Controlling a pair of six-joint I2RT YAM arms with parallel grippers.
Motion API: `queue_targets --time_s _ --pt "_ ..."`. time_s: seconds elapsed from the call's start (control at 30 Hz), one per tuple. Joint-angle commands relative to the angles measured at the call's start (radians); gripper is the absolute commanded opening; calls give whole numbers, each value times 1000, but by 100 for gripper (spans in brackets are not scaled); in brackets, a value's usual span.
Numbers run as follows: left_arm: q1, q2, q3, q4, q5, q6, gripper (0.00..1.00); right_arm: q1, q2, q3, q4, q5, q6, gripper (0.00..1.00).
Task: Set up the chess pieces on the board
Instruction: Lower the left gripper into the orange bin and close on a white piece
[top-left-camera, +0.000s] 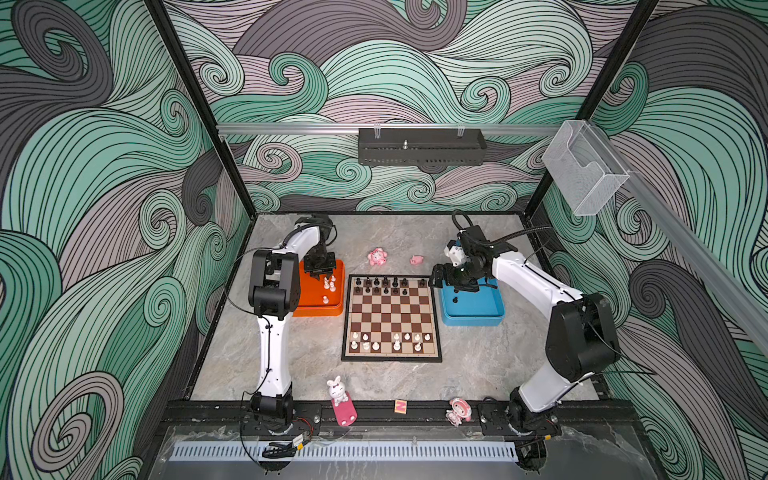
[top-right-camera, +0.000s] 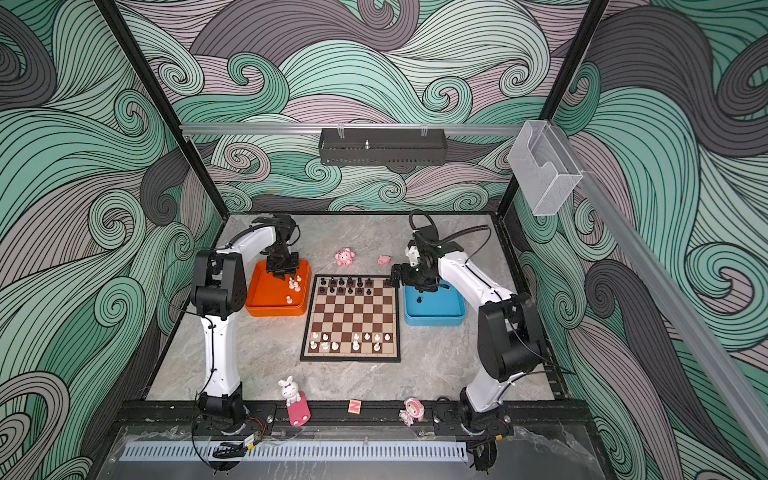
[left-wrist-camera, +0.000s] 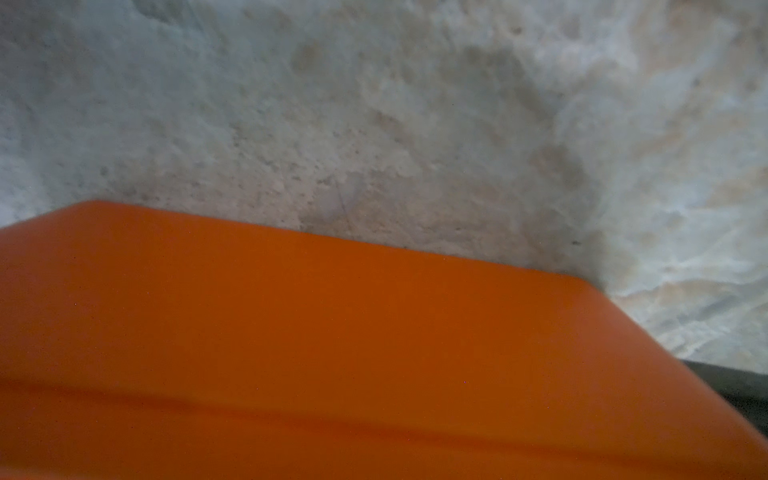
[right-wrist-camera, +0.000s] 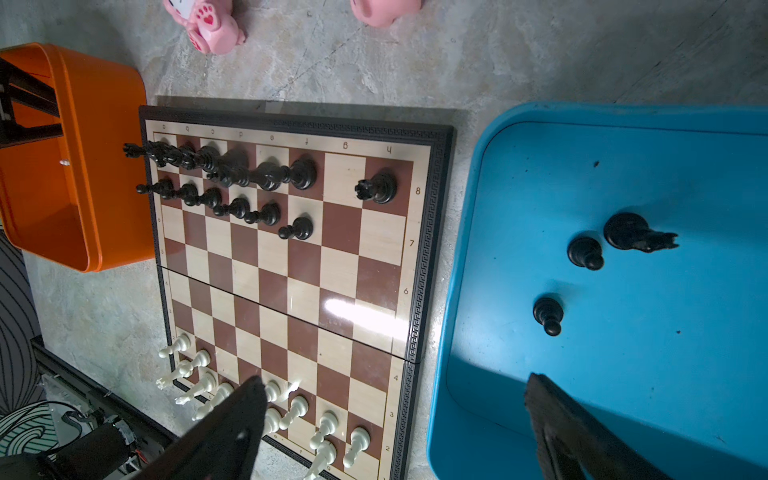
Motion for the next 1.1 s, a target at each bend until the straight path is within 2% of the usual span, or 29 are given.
queue_targets --time_s 0.0,0.4,0.5,0.83,1.07 --pt "5 11 23 0 4 -10 28 -6 16 10 -2 -7 -18 97" --pt "1 17 21 1 1 -11 21 -13 24 10 -1 -12 -23 97" --pt "1 20 20 1 -4 -9 16 -14 25 11 0 -13 -22 97" --pt "-1 14 23 -11 -16 -7 14 -18 19 15 -2 -15 -23 97" --pt "-2 -42 21 -46 -48 11 14 -21 5 13 -3 -15 -24 97"
